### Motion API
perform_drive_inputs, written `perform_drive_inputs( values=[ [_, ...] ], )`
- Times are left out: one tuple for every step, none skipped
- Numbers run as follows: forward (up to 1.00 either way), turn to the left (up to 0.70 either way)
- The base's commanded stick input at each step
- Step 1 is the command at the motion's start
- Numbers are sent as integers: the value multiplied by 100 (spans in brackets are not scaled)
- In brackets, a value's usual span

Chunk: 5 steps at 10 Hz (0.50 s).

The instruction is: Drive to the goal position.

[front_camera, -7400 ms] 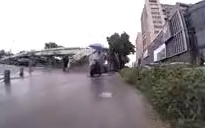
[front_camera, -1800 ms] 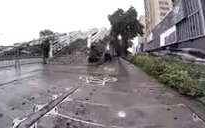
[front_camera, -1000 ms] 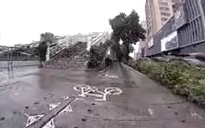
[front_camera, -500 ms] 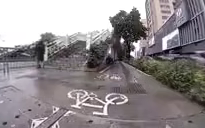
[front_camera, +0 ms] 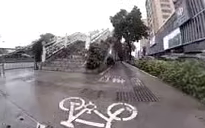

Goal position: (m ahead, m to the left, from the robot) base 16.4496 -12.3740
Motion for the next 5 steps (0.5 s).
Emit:
perform_drive_inputs(
  values=[
    [70, -12],
    [70, -5],
    [70, 0],
    [70, 0],
    [70, 0]
  ],
)
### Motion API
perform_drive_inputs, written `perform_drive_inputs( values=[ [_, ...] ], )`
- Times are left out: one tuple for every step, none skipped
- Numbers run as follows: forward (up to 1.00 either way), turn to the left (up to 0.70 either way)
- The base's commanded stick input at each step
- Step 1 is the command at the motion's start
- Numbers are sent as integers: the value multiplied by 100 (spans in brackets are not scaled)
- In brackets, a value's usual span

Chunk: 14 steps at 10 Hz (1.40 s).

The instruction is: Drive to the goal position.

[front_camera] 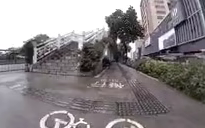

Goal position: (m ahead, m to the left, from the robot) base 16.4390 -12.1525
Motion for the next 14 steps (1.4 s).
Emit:
perform_drive_inputs(
  values=[
    [70, 0],
    [70, 0],
    [70, 0],
    [70, 0],
    [70, 0],
    [70, -8],
    [70, -13],
    [70, -7],
    [70, 0],
    [70, 0],
    [70, 0],
    [70, 0],
    [70, 0],
    [70, 0]
  ],
)
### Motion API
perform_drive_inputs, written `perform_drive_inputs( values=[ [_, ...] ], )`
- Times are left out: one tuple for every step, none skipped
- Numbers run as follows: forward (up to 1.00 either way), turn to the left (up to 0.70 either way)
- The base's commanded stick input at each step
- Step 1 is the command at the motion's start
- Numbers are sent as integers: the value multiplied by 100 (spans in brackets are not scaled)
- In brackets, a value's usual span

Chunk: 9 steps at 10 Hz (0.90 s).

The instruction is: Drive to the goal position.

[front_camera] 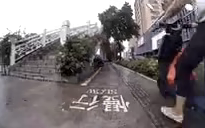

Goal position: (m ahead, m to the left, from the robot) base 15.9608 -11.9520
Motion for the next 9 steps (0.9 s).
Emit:
perform_drive_inputs(
  values=[
    [70, 0],
    [70, 0],
    [70, 0],
    [70, 0],
    [70, 0],
    [70, 0],
    [70, 0],
    [70, 0],
    [70, 0]
  ],
)
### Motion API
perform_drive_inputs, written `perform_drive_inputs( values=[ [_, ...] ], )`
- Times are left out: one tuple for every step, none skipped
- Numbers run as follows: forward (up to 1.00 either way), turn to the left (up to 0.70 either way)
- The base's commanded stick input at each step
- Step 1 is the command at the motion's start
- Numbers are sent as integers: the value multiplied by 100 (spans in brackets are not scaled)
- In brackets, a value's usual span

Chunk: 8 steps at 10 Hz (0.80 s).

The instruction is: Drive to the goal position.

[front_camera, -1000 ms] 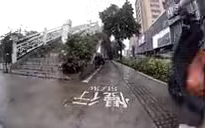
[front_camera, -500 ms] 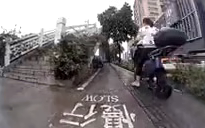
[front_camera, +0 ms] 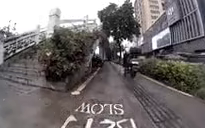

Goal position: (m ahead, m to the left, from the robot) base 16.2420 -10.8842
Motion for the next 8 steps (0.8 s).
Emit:
perform_drive_inputs(
  values=[
    [70, 0],
    [70, 0],
    [70, 0],
    [70, 0],
    [70, 0],
    [70, 0],
    [70, -2],
    [70, -10]
  ],
)
